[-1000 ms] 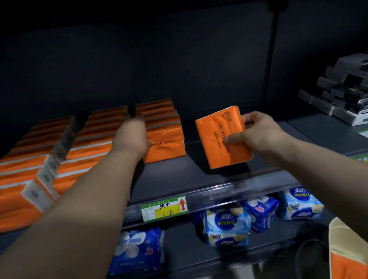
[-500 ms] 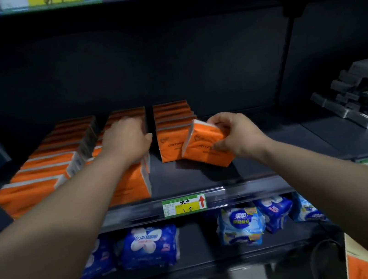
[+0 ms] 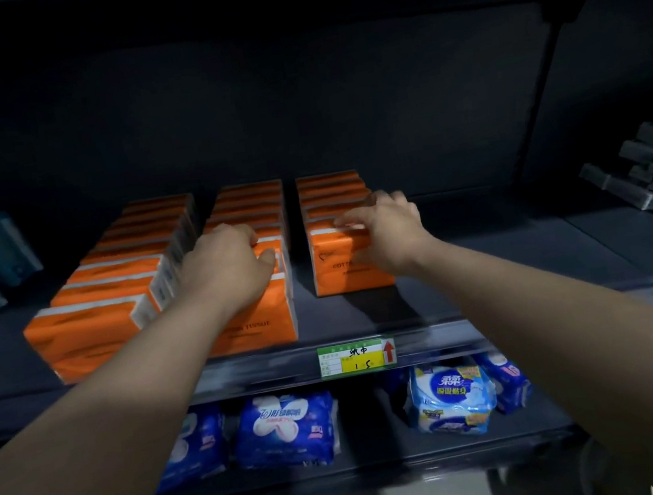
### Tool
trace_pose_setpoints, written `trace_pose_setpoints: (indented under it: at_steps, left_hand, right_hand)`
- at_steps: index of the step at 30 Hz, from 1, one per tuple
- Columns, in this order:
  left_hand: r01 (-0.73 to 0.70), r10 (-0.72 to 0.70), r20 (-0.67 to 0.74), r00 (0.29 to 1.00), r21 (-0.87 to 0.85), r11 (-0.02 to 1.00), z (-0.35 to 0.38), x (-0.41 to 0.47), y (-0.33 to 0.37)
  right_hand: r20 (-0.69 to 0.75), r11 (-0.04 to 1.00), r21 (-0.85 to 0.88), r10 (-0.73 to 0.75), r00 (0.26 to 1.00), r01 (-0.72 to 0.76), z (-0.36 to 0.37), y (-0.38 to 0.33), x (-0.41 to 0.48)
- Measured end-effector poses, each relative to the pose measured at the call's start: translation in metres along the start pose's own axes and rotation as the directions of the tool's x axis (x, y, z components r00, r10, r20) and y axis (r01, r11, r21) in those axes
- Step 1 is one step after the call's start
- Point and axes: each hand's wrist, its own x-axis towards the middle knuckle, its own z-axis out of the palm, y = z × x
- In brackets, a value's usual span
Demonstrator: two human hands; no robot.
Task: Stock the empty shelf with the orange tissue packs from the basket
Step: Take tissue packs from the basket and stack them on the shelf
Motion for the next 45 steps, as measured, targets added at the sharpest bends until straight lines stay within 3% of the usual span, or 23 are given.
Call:
trace_pose_setpoints:
  at_steps: [9,15,22,30,35,39,45]
  left_hand:
    - [-0.04,0.04,-0.007,0.999,0.004,0.999,-0.007,-0.014,0.018]
    - [-0.142,0.142,0.014,0.99,0.005,0.99,-0.019,-0.049,0.057]
    - [-0.293,0.291,0.042,0.956,0.045,0.955,-0.025,-0.104,0.132]
    - [-0.466,0.47,0.172,0.866,-0.068,0.882,0.016,-0.177,0.24]
    - [-0.559,0.58,0.325,0.747,-0.164,0.813,0.064,-0.225,0.295]
    - [-0.615,0.636,0.535,0.556,-0.25,0.748,0.112,-0.259,0.325]
    - [-0.62,0.594,0.743,0.307,-0.317,0.718,0.172,-0.296,0.346]
  right_hand:
    - [-0.082,0.999,0.007,-0.053,0.995,0.054,-0.018,0.015,-0.027]
    - [-0.081,0.998,-0.033,-0.064,0.995,0.061,-0.054,0.036,-0.081]
    - [-0.046,0.997,-0.064,0.035,0.998,-0.038,-0.104,0.083,-0.178]
    - [0.09,0.949,-0.091,0.309,0.947,-0.301,-0.128,0.178,-0.313]
    - [0.207,0.882,-0.074,0.47,0.858,-0.465,-0.123,0.232,-0.388]
    - [0.29,0.822,-0.041,0.553,0.781,-0.567,-0.111,0.267,-0.43]
    - [0.359,0.768,0.021,0.592,0.721,-0.641,-0.087,0.299,-0.459]
